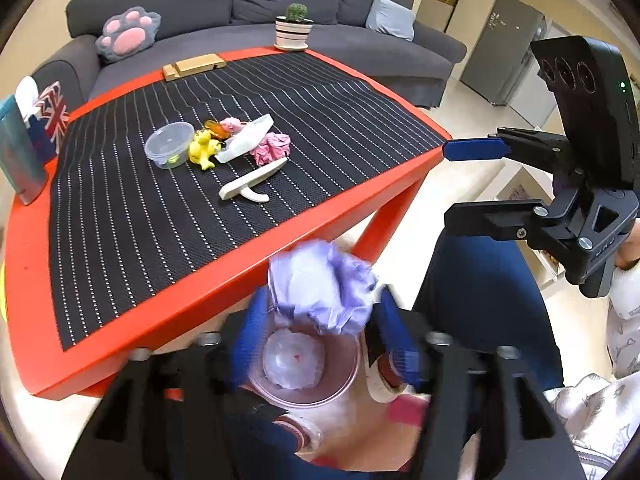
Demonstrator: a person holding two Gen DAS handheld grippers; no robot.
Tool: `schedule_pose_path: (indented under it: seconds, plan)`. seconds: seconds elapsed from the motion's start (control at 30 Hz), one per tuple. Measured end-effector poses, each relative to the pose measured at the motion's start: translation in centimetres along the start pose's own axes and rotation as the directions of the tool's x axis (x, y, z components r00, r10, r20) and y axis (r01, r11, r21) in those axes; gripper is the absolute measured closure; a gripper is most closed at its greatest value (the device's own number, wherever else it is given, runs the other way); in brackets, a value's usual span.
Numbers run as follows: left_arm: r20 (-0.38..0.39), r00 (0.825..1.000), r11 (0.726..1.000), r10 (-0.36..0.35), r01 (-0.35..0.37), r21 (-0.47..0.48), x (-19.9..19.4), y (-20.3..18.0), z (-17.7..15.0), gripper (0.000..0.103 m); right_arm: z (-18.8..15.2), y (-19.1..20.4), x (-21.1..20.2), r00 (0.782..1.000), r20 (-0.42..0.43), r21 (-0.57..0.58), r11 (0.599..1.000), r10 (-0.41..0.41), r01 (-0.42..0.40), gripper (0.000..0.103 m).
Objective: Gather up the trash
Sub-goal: 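Open the left tool over the pink bin to drop the lavender tissue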
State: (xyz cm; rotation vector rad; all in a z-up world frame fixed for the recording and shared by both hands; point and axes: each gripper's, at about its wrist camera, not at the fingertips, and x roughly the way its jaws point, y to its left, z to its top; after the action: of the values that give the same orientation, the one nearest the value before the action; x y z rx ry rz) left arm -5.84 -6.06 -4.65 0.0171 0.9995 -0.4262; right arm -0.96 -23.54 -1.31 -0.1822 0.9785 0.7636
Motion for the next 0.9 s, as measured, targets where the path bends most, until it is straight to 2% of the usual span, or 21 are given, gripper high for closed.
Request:
schedule_pose_path:
  seconds: [0.07, 0.23, 0.9]
  plan:
    - [0.01, 1.0, 1.0, -0.002, 0.002, -0.006, 0.0, 0.0, 0.0, 0.014, 0.0, -0.2, 0.0, 1.0, 0.0, 0.004, 1.0, 0.0, 0.0, 0.007]
    - [0.007, 1.0, 1.0, -0.002, 0.003, -0.028, 0.2, 0.4, 0.1, 0.008, 0.0, -0.4, 0.0, 1.0, 0.002, 0.007, 1.0, -0.002, 0.002, 0.007]
    - [0.02, 1.0, 0.999, 0.011, -0.01, -0.046, -0.2, 1.1, 0.4, 0.008, 0.3, -0.2, 0.4, 1.0, -0.005, 0.005, 1.0, 0.002, -0.002, 0.006]
